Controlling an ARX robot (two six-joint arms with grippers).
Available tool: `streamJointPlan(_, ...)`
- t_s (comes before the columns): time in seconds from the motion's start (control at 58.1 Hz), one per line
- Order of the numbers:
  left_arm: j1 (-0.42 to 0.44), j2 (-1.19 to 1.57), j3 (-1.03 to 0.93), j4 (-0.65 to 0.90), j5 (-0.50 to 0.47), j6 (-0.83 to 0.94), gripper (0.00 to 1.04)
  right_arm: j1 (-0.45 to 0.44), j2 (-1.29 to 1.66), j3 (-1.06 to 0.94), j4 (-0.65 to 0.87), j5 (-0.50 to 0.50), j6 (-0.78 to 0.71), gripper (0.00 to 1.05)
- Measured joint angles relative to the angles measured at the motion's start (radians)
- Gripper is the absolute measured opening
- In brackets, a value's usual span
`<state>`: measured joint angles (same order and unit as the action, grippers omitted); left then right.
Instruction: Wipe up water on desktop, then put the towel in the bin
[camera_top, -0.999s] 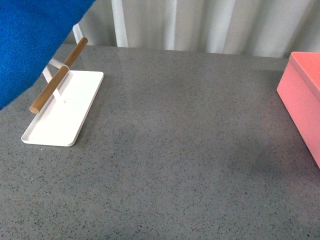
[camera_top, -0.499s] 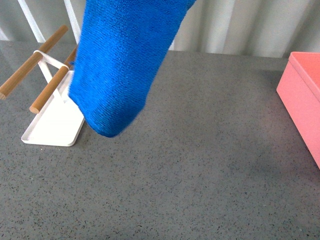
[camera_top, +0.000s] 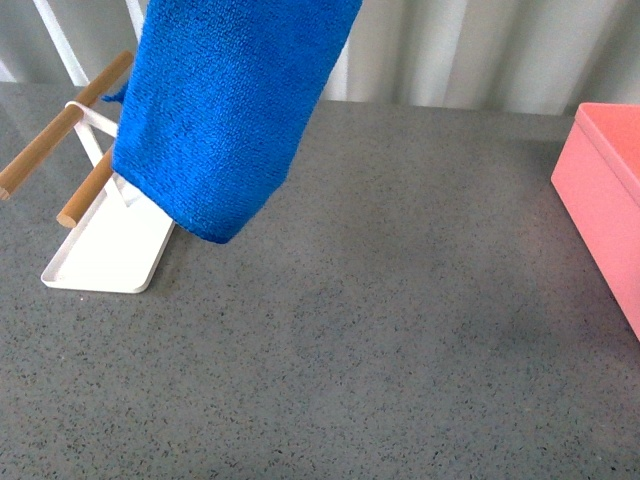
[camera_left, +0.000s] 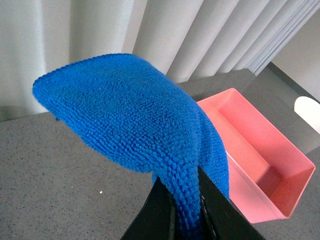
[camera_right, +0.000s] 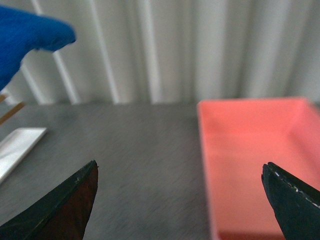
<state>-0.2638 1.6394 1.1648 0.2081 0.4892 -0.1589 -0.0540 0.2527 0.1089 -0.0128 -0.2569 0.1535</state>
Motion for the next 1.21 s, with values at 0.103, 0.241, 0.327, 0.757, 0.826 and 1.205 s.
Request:
streamJointPlan(0.103,-0.002,-0.001,0.0,0.0,0.002,0.0,0.04,0.01,0.401,0.157,0.261,-0.166,0.143,0.98)
streamJointPlan(0.241,-0.001,-0.002,0.0,0.0,0.0,0.0,0.04,0.061,0.8,0.336,0.419,-0.281,0.268,0.98)
streamJointPlan(0.327,-0.001,-0.002,0.0,0.0,0.0,0.0,0.04,0.105,0.982,0.401,0.451,-0.304,0.309,0.98)
streamJointPlan(0.757,-0.001,-0.003,0.0,0.0,0.0,0.0,0.04,0.286,1.354,0.583,0.6,-0.369,0.309,0.98)
streamJointPlan(0.826,-0.001,-0.003,0.0,0.0,0.0,0.0,0.04,0.303,1.393,0.608,0.625,-0.373,0.302,0.98)
streamJointPlan(1.205,-0.001,-0.003,0.0,0.0,0.001,0.0,0.04,0.416,1.541,0.704,0.764,-0.403,0.296,0.98)
